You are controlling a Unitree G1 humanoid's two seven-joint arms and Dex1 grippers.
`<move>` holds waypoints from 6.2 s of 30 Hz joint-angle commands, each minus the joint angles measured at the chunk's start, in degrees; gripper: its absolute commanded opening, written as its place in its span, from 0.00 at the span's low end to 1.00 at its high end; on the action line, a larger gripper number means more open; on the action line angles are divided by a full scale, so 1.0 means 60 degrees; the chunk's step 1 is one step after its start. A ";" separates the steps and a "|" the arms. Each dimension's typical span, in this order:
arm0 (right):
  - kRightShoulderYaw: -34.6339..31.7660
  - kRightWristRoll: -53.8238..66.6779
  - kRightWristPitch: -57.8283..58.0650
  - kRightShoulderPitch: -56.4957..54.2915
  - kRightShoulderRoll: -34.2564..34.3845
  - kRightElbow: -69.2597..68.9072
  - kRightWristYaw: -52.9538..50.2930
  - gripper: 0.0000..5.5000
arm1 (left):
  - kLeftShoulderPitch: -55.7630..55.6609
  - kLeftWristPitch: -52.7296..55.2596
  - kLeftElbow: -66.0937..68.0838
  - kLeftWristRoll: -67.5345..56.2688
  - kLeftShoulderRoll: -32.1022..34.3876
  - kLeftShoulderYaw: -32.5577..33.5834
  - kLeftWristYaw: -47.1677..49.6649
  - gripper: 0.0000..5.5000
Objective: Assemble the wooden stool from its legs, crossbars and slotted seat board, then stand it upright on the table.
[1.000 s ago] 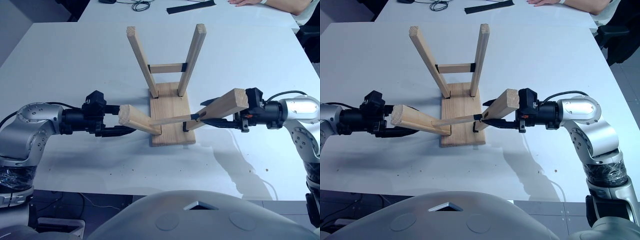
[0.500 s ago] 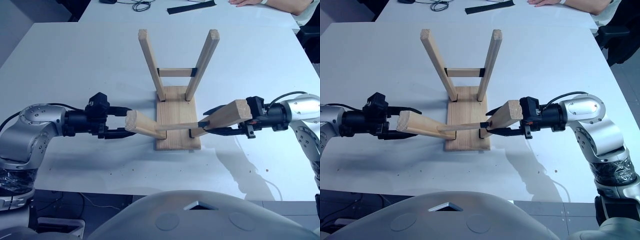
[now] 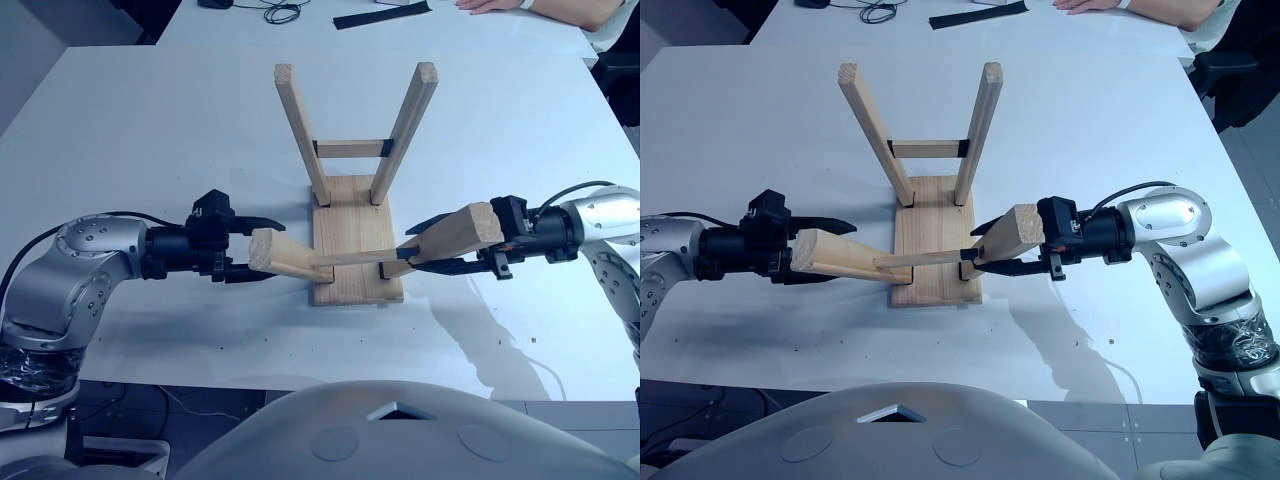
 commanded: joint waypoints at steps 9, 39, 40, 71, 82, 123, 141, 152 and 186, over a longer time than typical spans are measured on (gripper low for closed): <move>0.1161 -0.1132 -0.0337 0.0345 0.0038 -0.0095 0.0099 0.37 | -0.1109 0.0482 -0.0028 -0.0291 -0.0628 -0.0391 0.0604 0.64; 0.2420 -0.0739 0.3076 -0.0524 -0.0092 0.0182 -0.1030 0.37 | -0.3071 0.1636 -0.0936 -0.1038 -0.1549 -0.0603 0.0943 0.64; 0.2449 -0.0770 0.3004 -0.0453 -0.0122 0.0211 -0.1067 0.37 | -0.3055 0.1627 -0.0881 -0.0926 -0.1485 -0.0615 0.0851 0.64; 0.1989 -0.0842 0.2265 0.0304 -0.0287 0.0095 -0.1809 0.37 | -0.2652 0.0145 0.2397 0.0628 0.0720 0.0643 -0.0397 0.51; 0.2705 -0.1257 0.1813 -0.0406 0.0031 0.0611 -0.1708 0.37 | -0.8047 0.1640 0.4356 -0.0198 -0.2065 -0.0806 0.0172 0.51; 0.3609 -0.1793 0.1347 -0.0750 0.0134 0.0529 -0.1631 0.37 | -0.6596 -0.0267 0.4130 0.2528 -0.2145 -0.5223 -0.3778 0.34; 0.3887 -0.2072 0.0990 -0.0989 0.0032 0.0768 -0.1483 0.37 | -0.6319 0.0750 0.4052 0.1771 -0.2593 -0.4561 -0.2946 0.34; 0.3730 -0.2051 0.0832 -0.0736 -0.0171 0.0794 -0.1609 0.37 | -0.7868 0.2706 0.3108 -0.1198 -0.2288 0.0082 -0.0187 0.34; 0.2798 -0.2007 0.1558 -0.0353 0.0164 0.1136 -0.3949 0.51 | -0.0024 -0.0064 0.0574 0.1649 -0.1823 0.1378 0.3609 0.40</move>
